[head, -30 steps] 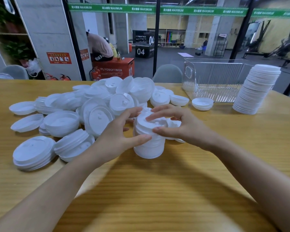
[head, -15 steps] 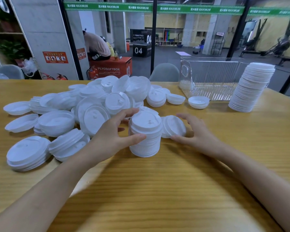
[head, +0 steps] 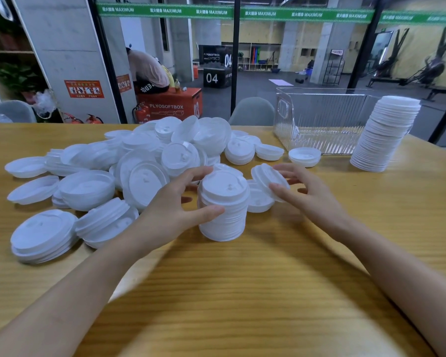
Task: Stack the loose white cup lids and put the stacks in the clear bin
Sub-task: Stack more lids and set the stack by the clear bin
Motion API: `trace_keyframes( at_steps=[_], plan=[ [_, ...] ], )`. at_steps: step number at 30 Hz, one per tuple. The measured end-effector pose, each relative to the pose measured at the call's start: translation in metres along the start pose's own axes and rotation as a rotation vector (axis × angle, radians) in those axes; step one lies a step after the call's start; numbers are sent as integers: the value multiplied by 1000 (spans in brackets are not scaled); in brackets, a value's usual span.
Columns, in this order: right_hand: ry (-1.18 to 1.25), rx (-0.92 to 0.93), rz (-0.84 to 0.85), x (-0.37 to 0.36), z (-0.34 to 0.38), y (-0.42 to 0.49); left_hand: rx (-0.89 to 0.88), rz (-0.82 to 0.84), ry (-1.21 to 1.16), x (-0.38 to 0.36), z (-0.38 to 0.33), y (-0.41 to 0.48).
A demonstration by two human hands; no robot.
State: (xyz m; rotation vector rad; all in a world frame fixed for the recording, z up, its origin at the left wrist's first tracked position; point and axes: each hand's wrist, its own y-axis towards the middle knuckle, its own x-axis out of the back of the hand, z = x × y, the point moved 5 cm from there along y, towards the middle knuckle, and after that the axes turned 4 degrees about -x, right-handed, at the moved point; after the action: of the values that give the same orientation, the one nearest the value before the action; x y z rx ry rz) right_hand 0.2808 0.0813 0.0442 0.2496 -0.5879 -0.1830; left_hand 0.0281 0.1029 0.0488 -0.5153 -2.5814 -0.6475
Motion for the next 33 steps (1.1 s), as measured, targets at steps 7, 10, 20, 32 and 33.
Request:
trace_keyframes(
  at_steps=[7,10,20,32,33],
  plan=[
    [118,95,100,-7,47,-1,9,4,3,-1,-1,0],
    [55,135,219,-22,64,1,4,-8,-7,0,-3,-1],
    [-73,177,280,-42,74,5,-14,-19,-14,2,-9,-2],
    [-59,197,265,-36,70,3,-10,-15,7,3,-4,-1],
    [-43,173,233,-29,67,6,-9,-14,8,3,-4,-1]
  ],
)
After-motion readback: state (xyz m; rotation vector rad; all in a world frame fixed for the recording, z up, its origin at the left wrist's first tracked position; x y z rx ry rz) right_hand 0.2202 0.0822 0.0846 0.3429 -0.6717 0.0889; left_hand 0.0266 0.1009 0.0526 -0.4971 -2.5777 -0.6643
